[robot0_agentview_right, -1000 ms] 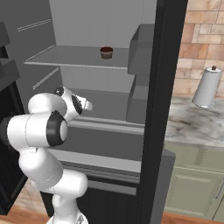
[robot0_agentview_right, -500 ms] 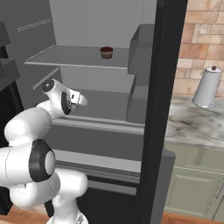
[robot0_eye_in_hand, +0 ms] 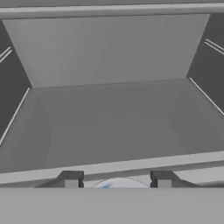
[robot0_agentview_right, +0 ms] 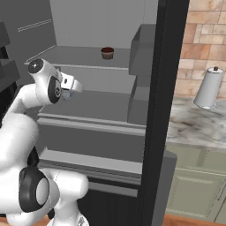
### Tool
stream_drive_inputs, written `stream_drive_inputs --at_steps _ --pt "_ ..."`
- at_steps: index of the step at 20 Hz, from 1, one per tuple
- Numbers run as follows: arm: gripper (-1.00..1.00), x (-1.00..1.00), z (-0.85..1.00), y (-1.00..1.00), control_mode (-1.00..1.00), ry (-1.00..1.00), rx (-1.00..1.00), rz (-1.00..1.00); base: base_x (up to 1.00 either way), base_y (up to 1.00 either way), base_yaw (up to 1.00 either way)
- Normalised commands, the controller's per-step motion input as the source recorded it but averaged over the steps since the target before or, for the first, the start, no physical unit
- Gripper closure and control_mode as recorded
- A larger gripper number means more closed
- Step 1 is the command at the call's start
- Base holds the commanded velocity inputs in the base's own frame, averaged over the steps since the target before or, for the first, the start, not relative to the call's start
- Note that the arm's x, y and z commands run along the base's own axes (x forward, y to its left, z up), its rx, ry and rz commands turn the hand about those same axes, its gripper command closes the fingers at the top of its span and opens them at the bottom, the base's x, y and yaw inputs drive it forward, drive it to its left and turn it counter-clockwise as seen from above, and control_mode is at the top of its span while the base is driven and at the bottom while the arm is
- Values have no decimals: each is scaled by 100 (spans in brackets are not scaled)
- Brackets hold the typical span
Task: Move the cupcake and yogurt from the second highest shelf to the top shelf to make space. Then, place the pitcher from the counter on the cleared second highest shelf.
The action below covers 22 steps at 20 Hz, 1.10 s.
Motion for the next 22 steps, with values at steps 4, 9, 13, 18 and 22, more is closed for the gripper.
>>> stream_drive_inputs --at_steps 4,9,13,18,22 --pt "100 -37 87 0 -100 -1 0 0 0 0 0" --pt "100 -8 82 0 -100 -7 3 0 0 0 0" --pt "100 0 64 0 -100 -8 4 0 0 0 0" --pt "100 16 47 0 -100 -6 4 0 0 0 0" --pt "100 32 17 3 -100 -6 3 0 0 0 0"
